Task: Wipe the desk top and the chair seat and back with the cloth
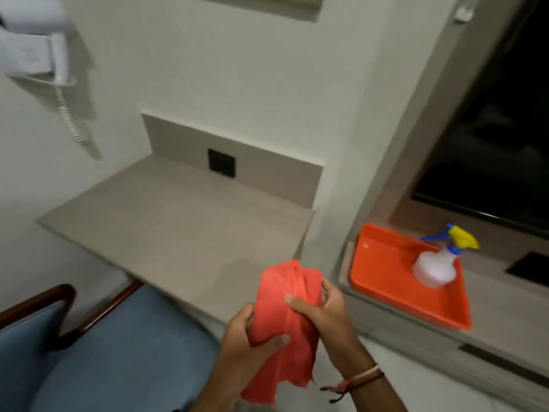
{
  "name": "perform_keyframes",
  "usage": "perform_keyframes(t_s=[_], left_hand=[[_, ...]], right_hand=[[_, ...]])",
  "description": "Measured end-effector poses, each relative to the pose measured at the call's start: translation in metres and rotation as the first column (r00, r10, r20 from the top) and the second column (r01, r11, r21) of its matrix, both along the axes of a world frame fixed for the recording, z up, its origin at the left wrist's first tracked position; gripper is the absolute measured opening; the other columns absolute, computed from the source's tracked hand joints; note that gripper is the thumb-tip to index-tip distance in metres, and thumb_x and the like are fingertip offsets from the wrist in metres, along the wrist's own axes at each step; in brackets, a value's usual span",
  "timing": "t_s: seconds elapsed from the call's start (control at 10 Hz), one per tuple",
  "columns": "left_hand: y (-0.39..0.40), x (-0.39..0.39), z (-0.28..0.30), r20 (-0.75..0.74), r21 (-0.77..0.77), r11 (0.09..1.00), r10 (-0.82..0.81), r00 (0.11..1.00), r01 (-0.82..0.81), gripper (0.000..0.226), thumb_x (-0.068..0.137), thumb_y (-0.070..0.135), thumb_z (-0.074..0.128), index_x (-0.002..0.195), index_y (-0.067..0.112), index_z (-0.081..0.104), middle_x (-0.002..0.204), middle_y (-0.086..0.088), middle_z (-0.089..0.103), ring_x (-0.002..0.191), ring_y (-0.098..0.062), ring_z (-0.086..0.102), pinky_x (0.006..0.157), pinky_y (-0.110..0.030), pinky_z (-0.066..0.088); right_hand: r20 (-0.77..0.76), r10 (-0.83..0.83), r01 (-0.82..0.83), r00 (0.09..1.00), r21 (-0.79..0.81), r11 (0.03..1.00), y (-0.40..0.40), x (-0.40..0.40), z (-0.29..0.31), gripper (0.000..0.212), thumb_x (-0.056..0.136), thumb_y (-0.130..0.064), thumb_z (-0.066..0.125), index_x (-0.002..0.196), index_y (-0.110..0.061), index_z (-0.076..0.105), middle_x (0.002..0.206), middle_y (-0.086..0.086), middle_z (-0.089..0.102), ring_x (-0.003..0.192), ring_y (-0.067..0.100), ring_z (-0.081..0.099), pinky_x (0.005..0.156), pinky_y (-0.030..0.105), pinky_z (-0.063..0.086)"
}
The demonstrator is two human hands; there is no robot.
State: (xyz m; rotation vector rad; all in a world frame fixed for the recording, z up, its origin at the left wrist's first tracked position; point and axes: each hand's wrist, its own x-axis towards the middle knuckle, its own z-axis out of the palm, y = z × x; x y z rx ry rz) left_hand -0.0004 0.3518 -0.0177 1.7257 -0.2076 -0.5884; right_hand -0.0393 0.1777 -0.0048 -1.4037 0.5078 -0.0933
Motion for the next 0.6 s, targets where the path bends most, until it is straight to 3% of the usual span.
perform_keyframes(t_s=[0.1, 0.2, 0.3, 0.4, 0.5, 0.6], left_hand=[[-0.089, -0.006, -0.014, 0.052, 0.016, 0.997, -0.074, 0.996, 0.073, 0.061, 0.051, 0.039, 0.091, 0.104, 0.021, 0.067, 0.097, -0.005, 0.081, 0.09, -0.026, 0.077, 0.079, -0.04, 0.063], [-0.172, -0.001, -0.017, -0.045, -0.035, 0.994, -0.104, 0.994, 0.103, 0.062, 0.06, 0.024, 0.091, 0.115, 0.021, 0.062, 0.104, -0.007, 0.079, 0.092, -0.019, 0.078, 0.071, -0.024, 0.063], [-0.247, 0.011, -0.02, 0.032, -0.048, 0.998, -0.036, 0.999, 0.037, 0.061, 0.058, 0.03, 0.083, 0.113, 0.025, 0.055, 0.092, 0.006, 0.073, 0.083, -0.02, 0.074, 0.074, -0.039, 0.065], [-0.302, 0.027, -0.026, 0.232, 0.093, 0.995, -0.043, 0.972, 0.022, 0.061, 0.066, 0.045, 0.075, 0.121, 0.025, 0.058, 0.1, 0.008, 0.068, 0.089, -0.004, 0.067, 0.081, -0.026, 0.056], [-0.337, 0.041, -0.046, 0.314, 0.399, 0.903, -0.3, 0.901, 0.162, 0.05, 0.094, 0.019, 0.065, 0.142, 0.014, 0.054, 0.14, -0.01, 0.053, 0.127, -0.024, 0.054, 0.112, -0.033, 0.047], [-0.337, 0.037, -0.05, 0.334, 0.603, 0.775, -0.46, 0.823, 0.188, 0.055, 0.097, 0.026, 0.059, 0.151, 0.02, 0.047, 0.16, -0.007, 0.039, 0.141, -0.029, 0.045, 0.122, -0.035, 0.041]], right_hand=[[-0.006, -0.251, 0.25, 0.968, -0.078, 0.965, -0.095, -0.012, -0.011, 0.034, 0.082, -0.008, 0.08, 0.109, -0.024, 0.069, 0.103, 0.003, 0.08, 0.096, 0.024, 0.077, 0.083, 0.041, 0.061], [-0.007, -0.385, 0.385, 0.923, 0.023, 0.922, -0.175, -0.01, -0.016, 0.039, 0.084, 0.013, 0.065, 0.116, -0.01, 0.065, 0.106, 0.021, 0.075, 0.087, 0.032, 0.069, 0.082, 0.045, 0.057], [-0.101, -0.491, 0.488, 0.865, -0.059, 0.871, -0.247, 0.013, -0.028, 0.039, 0.085, 0.017, 0.059, 0.117, -0.005, 0.058, 0.103, 0.024, 0.07, 0.08, 0.027, 0.063, 0.073, 0.039, 0.057], [-0.176, -0.523, 0.496, 0.834, -0.177, 0.85, -0.299, 0.047, -0.042, 0.035, 0.087, 0.014, 0.059, 0.116, -0.004, 0.053, 0.122, 0.034, 0.064, 0.094, 0.029, 0.059, 0.092, 0.054, 0.055], [-0.295, -0.398, 0.305, 0.869, -0.315, 0.899, -0.333, 0.071, -0.053, 0.049, 0.088, 0.008, 0.061, 0.136, 0.006, 0.05, 0.136, 0.031, 0.059, 0.114, 0.038, 0.061, 0.104, 0.05, 0.051], [-0.325, -0.312, 0.12, 0.893, -0.496, 0.86, -0.33, 0.072, -0.053, 0.067, 0.091, -0.001, 0.062, 0.152, 0.003, 0.035, 0.147, 0.026, 0.053, 0.135, 0.039, 0.054, 0.111, 0.041, 0.045]])
